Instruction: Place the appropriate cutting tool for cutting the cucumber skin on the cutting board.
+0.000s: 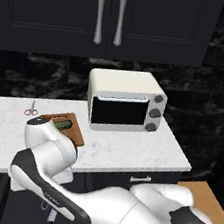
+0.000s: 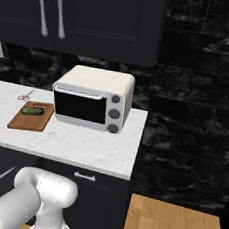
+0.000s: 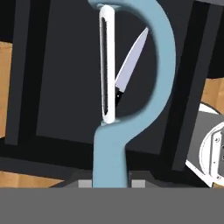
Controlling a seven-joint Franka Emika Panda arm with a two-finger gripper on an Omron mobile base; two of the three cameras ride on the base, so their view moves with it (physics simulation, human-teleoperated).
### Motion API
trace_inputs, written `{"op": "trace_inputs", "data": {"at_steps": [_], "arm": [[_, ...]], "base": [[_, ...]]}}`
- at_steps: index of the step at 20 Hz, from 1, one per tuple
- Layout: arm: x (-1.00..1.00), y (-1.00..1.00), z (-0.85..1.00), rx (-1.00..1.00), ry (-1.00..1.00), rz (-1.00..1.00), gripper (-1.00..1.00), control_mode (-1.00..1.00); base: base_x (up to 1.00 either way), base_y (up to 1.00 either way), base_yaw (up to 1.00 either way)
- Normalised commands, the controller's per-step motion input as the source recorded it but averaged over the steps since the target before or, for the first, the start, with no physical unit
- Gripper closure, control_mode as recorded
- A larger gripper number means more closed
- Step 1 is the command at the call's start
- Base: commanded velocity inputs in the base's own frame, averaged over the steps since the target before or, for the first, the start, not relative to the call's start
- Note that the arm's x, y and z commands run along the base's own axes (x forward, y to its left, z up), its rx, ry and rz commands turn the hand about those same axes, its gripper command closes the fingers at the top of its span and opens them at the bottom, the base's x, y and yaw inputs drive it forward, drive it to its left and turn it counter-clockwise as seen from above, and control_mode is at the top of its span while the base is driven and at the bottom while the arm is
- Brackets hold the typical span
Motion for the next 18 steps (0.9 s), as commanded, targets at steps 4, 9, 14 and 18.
{"op": "trace_inputs", "data": {"at_steps": [4, 9, 14, 18], "arm": [[0.77, -0.27, 0.76, 0.00, -0.02, 0.00, 1.00, -1.00], [0.95, -0.04, 0.28, 0.00, -0.01, 0.00, 1.00, -1.00], [0.94, 0.00, -0.03, 0.00, -0.01, 0.00, 1.00, -1.00], [0.76, 0.00, 0.00, 0.00, -0.03, 0.00, 1.00, -1.00]], "base": [[0.00, 0.00, 0.00], [0.00, 0.00, 0.00], [0.00, 0.00, 0.00], [0.00, 0.00, 0.00]]}}
